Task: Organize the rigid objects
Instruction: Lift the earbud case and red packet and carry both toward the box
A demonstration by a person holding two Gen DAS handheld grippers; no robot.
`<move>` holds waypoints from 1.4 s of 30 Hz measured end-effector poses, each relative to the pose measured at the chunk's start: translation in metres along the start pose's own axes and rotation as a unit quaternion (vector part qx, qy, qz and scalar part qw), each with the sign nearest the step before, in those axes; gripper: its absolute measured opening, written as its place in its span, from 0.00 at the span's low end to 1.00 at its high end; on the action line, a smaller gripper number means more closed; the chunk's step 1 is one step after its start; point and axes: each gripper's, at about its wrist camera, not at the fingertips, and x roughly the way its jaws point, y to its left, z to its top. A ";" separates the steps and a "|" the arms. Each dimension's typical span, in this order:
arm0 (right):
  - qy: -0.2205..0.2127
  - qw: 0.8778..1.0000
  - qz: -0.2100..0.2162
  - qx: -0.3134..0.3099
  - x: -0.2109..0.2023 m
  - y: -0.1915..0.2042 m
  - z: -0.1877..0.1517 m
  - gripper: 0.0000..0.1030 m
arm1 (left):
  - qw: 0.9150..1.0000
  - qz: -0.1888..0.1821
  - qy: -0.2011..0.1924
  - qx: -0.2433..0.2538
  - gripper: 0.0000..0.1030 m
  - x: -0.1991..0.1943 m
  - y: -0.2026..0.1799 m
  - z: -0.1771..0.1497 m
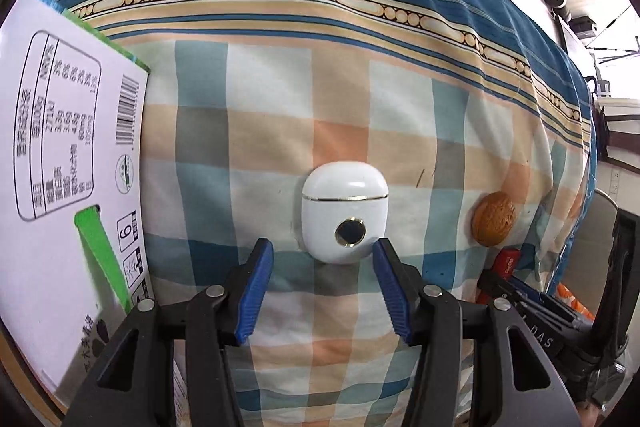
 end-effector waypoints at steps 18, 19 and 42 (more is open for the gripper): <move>0.006 0.998 -0.055 0.000 0.033 0.069 0.008 0.40 | 0.988 0.108 -0.028 0.106 0.44 0.025 -0.067 0.031; 0.006 0.998 -0.055 -0.004 0.033 0.071 0.008 0.37 | 0.988 0.108 -0.028 0.109 0.43 0.022 -0.065 0.026; -0.073 0.994 0.042 -0.067 -0.060 0.119 -0.073 0.36 | 0.979 -0.024 -0.121 0.163 0.43 -0.100 -0.089 -0.082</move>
